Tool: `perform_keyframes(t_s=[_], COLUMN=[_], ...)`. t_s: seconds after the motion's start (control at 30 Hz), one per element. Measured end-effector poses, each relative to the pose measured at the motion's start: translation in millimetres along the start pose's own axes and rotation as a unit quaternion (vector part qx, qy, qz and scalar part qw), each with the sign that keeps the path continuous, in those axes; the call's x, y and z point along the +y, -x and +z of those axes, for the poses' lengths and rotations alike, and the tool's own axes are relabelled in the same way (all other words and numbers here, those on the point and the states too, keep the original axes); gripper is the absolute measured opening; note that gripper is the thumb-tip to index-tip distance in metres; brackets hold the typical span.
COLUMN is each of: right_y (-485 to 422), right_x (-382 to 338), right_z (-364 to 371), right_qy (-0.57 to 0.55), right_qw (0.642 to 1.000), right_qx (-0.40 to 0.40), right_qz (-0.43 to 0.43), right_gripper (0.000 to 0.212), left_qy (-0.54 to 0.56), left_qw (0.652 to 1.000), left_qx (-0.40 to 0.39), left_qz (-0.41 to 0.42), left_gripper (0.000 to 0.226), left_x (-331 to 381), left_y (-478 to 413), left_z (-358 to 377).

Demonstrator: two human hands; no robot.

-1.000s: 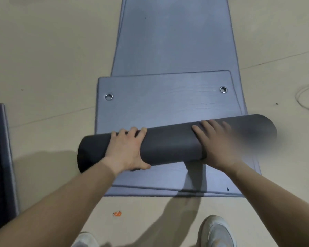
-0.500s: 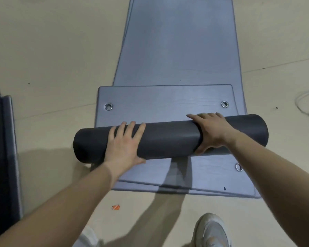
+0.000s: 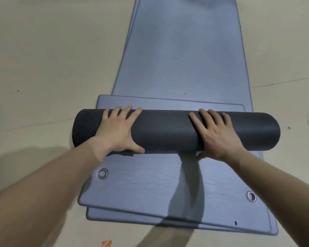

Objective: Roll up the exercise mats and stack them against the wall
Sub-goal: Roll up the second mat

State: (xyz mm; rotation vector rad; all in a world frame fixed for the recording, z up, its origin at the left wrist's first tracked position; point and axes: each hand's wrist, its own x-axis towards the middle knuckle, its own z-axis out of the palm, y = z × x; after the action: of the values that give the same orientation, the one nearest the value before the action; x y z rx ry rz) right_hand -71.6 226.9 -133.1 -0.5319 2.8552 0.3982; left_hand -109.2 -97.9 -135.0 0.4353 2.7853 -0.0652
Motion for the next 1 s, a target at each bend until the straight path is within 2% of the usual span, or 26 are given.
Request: perform_keyframes(t_s=[0.1,0.2,0.27,0.4,0.5,0.6,0.67,0.77,0.87,0.93,1.0], right_y=[-20.6,-21.1,-9.7,33.6,63.9,65.2,63.4,74.5,80.4,75.2,71.4], right_x=[7.2,3.6,-6.6,-41.3,-71.4,-74.2,-74.2,-101.0,-127.4,-121.8,-101.4], right_z=[-18.8,-31.7,-38.6,-41.0,-34.3,-42.4,-49.1,-49.0,-44.2,-41.2,-36.2], right_qy=[-0.007,-0.009,-0.035,-0.111,-0.116,-0.131,-0.158,-0.221,-0.264,-0.271,-0.346], right_qw=[1.000,0.999,0.997,0.986,0.985,0.981,0.976,0.956,0.941,0.938,0.907], right_qx=[0.000,-0.038,-0.067,-0.123,-0.124,-0.133,-0.144,-0.173,-0.177,-0.187,-0.227], right_qz=[-0.006,-0.013,-0.004,0.010,0.023,0.043,0.052,0.083,0.116,0.106,0.081], right_gripper=[0.134,0.121,0.122,0.125,0.123,0.122,0.117,0.111,0.111,0.119,0.128], left_qy=[-0.010,-0.055,-0.060,-0.056,-0.055,0.060,0.206,0.375,0.417,0.409,0.399], left_qw=[1.000,0.998,0.998,0.994,0.997,0.990,0.957,0.890,0.868,0.874,0.881], left_qx=[-0.018,0.021,0.025,-0.049,-0.058,0.011,0.037,0.047,0.048,0.042,0.038], left_qz=[0.005,0.006,0.023,0.080,0.016,-0.123,-0.201,-0.253,-0.266,-0.258,-0.250], left_gripper=[0.142,0.136,0.130,0.127,0.122,0.103,0.092,0.096,0.102,0.102,0.102], left_x=[7.0,28.4,25.7,9.3,20.4,50.9,79.8,107.8,103.4,96.6,92.3], left_y=[-2.5,13.2,14.0,34.8,78.1,123.9,140.9,139.5,128.8,123.7,118.1], left_z=[-5.8,-0.4,-8.3,-20.5,-6.2,13.5,21.8,22.2,17.9,14.4,10.3])
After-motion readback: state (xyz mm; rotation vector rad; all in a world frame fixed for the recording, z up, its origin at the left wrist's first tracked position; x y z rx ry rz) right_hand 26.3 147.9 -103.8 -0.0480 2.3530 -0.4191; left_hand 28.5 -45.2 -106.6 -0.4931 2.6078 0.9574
